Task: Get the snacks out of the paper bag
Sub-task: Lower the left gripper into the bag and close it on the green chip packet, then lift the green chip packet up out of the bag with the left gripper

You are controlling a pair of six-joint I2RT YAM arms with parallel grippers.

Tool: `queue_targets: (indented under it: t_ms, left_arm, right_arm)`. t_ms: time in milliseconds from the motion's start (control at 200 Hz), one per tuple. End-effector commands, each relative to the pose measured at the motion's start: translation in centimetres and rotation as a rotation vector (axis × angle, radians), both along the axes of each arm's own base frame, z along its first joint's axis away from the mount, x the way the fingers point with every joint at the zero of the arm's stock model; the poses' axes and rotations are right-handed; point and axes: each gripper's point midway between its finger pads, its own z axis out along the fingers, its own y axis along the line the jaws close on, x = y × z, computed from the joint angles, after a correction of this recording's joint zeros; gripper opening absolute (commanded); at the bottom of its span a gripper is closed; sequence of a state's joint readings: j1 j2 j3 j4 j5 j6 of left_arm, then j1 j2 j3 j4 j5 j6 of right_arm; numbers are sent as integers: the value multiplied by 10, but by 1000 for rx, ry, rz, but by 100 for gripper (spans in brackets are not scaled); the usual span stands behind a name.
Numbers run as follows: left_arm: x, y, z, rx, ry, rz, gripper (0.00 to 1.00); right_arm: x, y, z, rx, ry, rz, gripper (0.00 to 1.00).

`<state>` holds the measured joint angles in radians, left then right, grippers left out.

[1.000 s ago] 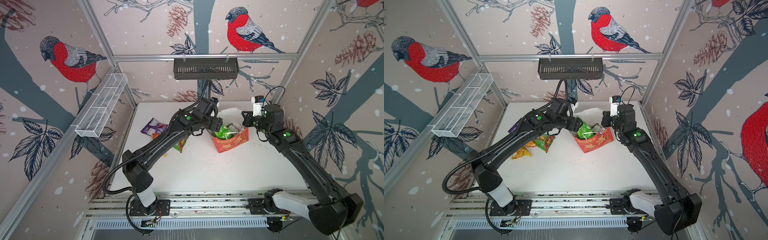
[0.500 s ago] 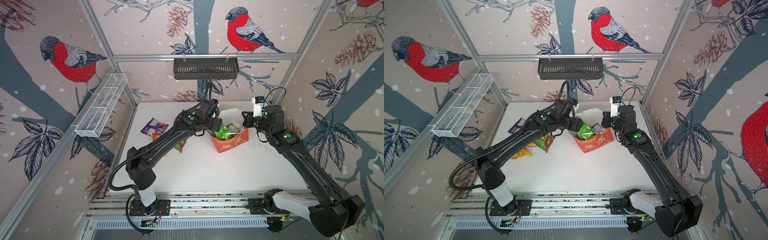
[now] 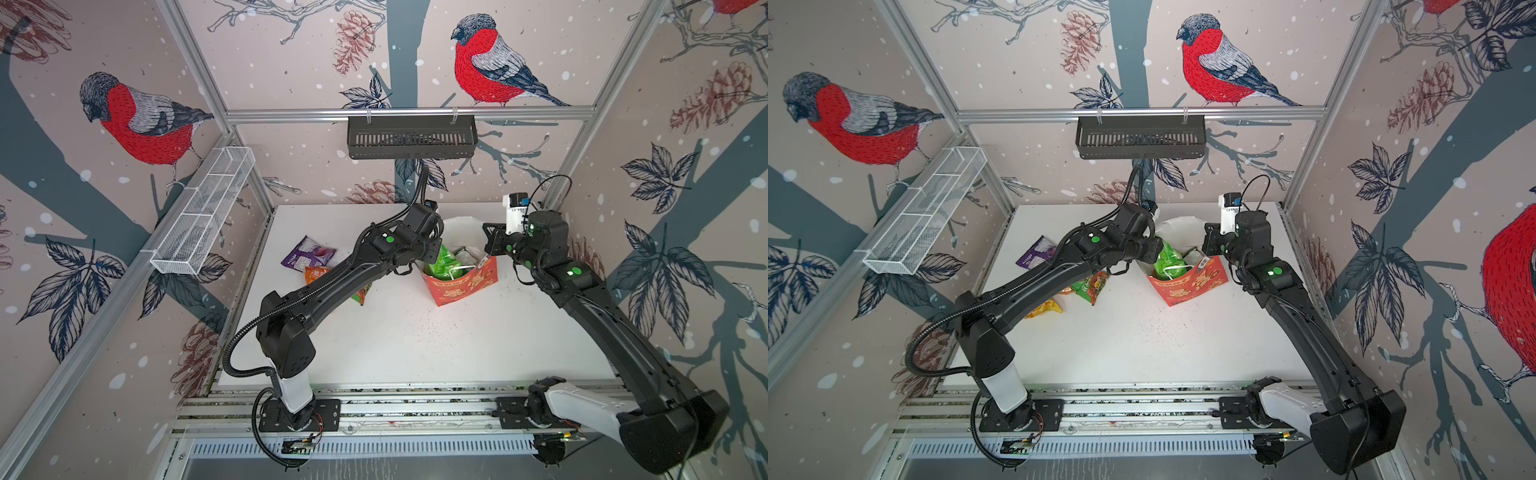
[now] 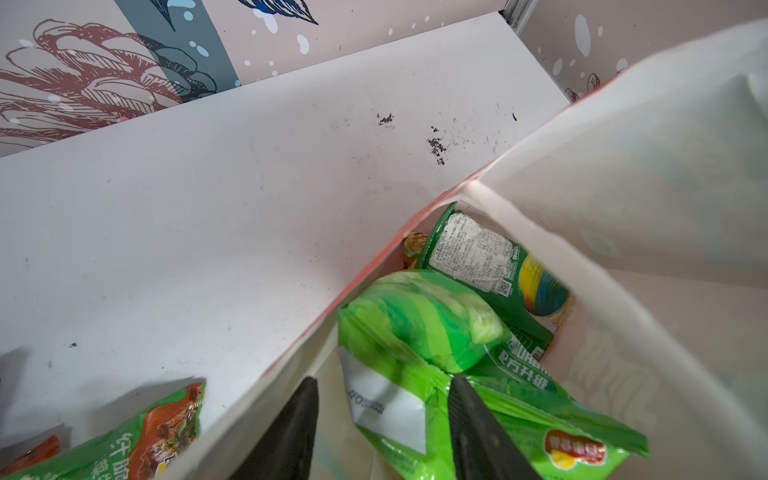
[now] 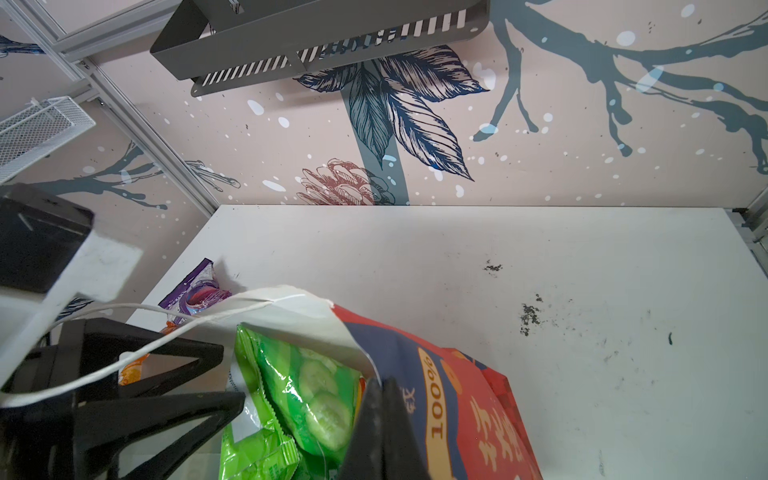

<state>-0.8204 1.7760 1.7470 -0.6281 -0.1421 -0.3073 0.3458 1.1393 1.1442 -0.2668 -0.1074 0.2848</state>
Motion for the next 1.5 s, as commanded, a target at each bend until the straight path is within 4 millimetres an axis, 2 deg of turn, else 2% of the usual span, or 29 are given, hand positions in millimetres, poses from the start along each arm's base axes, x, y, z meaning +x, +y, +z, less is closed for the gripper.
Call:
queue_targets:
  t_ms: [0,150,315,425,510,665,891,1011,1311,1496]
  left_arm:
    - [5,-4,3,-10,-34,15,51]
    - [8,-9,0,-10,-37,14,50]
    - [12,-8,-2,0,-49,34,43]
    - [14,-8,-6,8,-47,39,35]
    - [15,-8,-8,15,-48,44,34]
    - [17,-8,-12,22,-48,49,21]
    - [16,-9,-10,20,-50,40,11]
    - [14,-10,-7,19,-56,33,0]
    - [5,-10,2,38,-86,19,0]
    - [-3,-2,22,-6,-125,24,0]
  right_arm:
    - [4,7,26,46,-94,23,0]
    - [3,10,27,52,-94,34,0]
    - [3,10,26,50,-93,34,0]
    - [3,10,26,51,-93,33,0]
    - [3,10,25,49,-94,33,0]
    - [3,10,24,48,-92,31,0]
    - [4,9,22,48,-91,25,0]
    - [5,9,20,46,-88,23,0]
    - [9,4,16,41,-70,-13,0]
    - [11,1,12,41,-56,-37,0]
